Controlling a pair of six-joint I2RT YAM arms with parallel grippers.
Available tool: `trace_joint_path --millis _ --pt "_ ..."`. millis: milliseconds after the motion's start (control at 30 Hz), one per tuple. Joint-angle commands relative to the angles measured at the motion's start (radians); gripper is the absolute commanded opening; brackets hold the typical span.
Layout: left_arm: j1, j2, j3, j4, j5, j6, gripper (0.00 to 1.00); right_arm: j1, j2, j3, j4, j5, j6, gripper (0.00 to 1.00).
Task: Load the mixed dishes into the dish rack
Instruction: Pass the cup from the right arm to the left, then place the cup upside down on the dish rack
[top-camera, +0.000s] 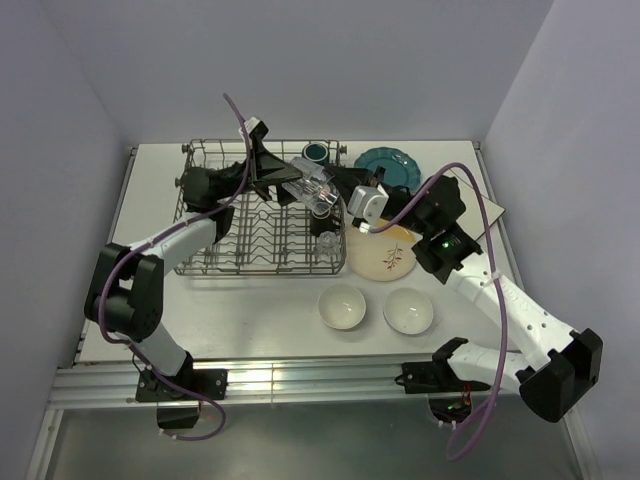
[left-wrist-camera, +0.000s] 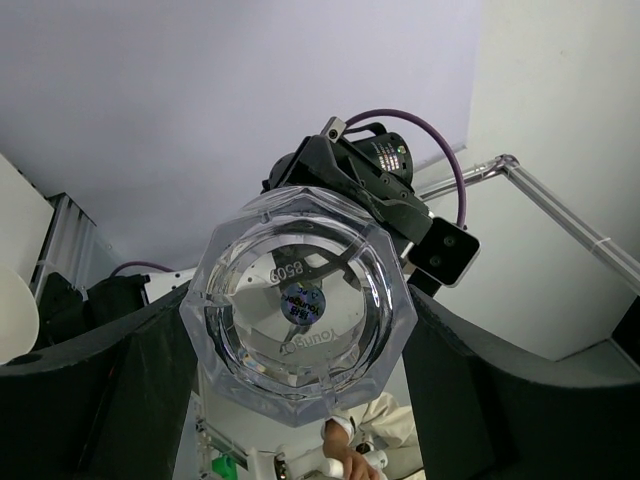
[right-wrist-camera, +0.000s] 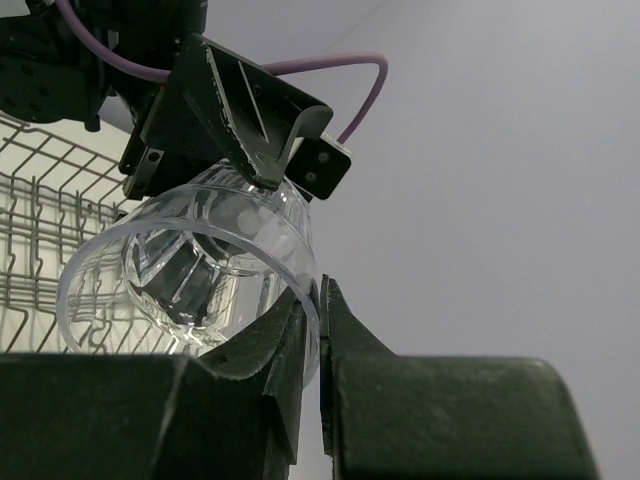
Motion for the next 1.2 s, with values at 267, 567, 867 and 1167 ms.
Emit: trace_joint_path --millis 267,567,867,1167 --pt "0.035 -0.013 -0.021 0.265 -0.035 -0.128 0.03 0.017 -0.024 -0.058 0.071 0.038 -0.036 0.27" --pt "0.073 -0.062 -0.051 0.177 -0.020 -0.043 0.00 0.017 -0.043 -0.089 0.076 0.056 -0.024 0.61" --pt "0.147 -0.200 0.095 -1.067 -0.098 0.939 0.00 -0.016 -0.138 -0.117 -0.020 0.134 0.017 0.72" --pt "0.139 -0.171 0.271 -1.696 -0.498 1.363 0.00 -0.088 -0.216 -0.186 -0.103 0.258 0.171 0.75"
